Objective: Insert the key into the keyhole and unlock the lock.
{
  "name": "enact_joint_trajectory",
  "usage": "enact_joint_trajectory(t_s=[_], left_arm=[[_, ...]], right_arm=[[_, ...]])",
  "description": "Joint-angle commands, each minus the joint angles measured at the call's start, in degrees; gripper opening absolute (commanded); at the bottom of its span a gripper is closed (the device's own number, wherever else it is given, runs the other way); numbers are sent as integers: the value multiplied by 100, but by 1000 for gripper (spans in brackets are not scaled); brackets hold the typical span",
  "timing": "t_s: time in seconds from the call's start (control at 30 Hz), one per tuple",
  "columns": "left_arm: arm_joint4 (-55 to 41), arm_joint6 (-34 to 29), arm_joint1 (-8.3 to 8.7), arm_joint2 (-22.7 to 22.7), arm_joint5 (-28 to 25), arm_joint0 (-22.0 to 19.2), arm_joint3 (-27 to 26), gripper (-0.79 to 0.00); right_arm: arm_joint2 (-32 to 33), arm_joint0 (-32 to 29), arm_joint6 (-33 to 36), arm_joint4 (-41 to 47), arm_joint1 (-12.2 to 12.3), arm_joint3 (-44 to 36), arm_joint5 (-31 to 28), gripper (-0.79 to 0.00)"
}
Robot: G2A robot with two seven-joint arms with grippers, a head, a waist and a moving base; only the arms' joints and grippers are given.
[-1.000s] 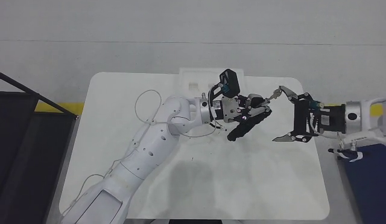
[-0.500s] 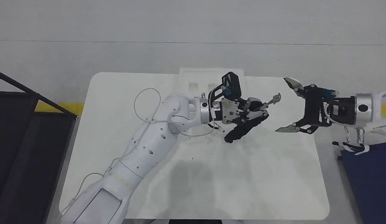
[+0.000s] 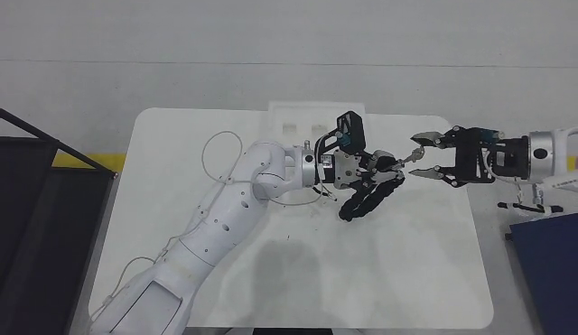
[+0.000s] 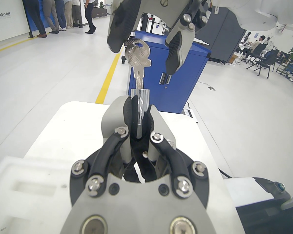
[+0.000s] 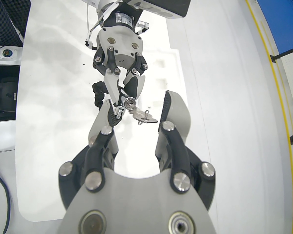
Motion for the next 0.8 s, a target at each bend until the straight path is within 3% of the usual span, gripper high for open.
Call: enact_joint_trajectory(t_s=[0.0, 0.2, 0.37, 0.43, 0.6, 0.77], left_arm=[[-3, 0, 1, 4, -10, -10, 3, -785], [-50, 34, -4, 33, -37, -30, 43, -785], [-73, 70, -13, 71, -63, -57, 87, -785], [-81, 77, -17, 83, -70, -70, 102, -785], [-78, 106, -20, 98, -101, -99, 150, -785], [-71, 141, -23, 115, -111, -106, 185, -785]], right_arm=[[-31, 29, 4, -24, -22, 23, 3, -434], [-103, 116, -5, -64, -82, 101, 3, -489], [-171, 201, -9, -60, -134, 160, 3, -653], [-207, 224, 1, -40, -153, 189, 3, -776], [-265, 274, 97, 219, -190, 319, 16, -785], [-337, 354, 738, 617, -209, 252, 246, -785]])
